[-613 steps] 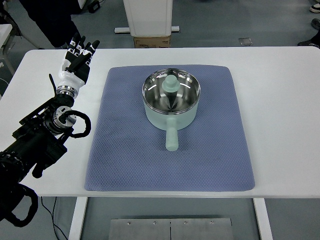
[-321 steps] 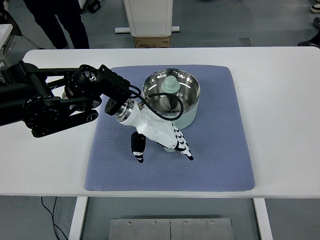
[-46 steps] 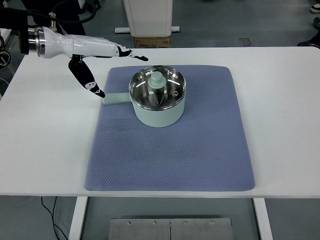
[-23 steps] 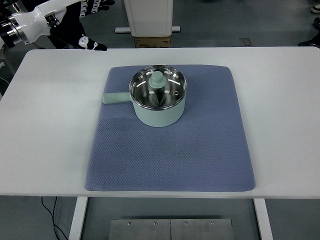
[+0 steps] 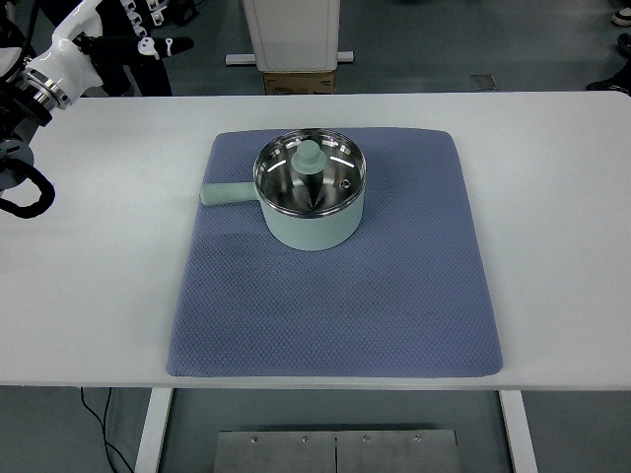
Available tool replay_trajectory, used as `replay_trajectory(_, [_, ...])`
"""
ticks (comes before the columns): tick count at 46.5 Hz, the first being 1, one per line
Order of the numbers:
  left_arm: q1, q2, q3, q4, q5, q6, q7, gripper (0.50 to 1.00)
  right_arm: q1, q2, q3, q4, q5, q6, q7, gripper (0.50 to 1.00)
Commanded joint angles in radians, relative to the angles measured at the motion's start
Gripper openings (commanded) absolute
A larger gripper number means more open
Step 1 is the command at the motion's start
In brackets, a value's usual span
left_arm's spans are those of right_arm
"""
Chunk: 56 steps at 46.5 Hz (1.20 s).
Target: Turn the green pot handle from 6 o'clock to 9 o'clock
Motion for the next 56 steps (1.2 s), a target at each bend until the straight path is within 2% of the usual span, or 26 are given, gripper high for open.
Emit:
replay_trajectory(1, [0.024,-0.023,-0.003,0.031,-0.054,0.006,0.0,1.0,0.0,0.0,0.0,0.0,0.0,0.0,0.0,1.0])
replay_trajectory(11, [0.098,-0.086,-0.066,0.14,-0.189,0.017,0.0,1.0,0.0,0.0,0.0,-0.001,0.0,0.0,0.0,1.0])
replay_trajectory(22, [0.191,-0.167,-0.195,0.182,-0.244,0.114,0.0,1.0,0.0,0.0,0.0,0.0,0.0,0.0,0.0,1.0])
replay_trajectory(38, [0.289,-0.302,-0.409,0.242,-0.249,0.109,0.028,1.0,-0.002,0.0,0.0,0.0,0.0,0.0,0.0,1.0])
replay_trajectory(42, [0.306,-0.337,-0.422,0.269,-0.249,0.112,0.033,1.0,0.0,0.0,0.0,0.0,0.0,0.0,0.0,1.0])
replay_trajectory(50, [0.326,-0.38,-0.419,0.329,-0.244,0.101,0.098,1.0,0.0,0.0,0.0,0.0,0.0,0.0,0.0,1.0])
replay_trajectory(56, [0.326,-0.391,-0.42,0.337,-0.243,0.086,0.108,1.0,0.0,0.0,0.0,-0.001,0.0,0.0,0.0,1.0])
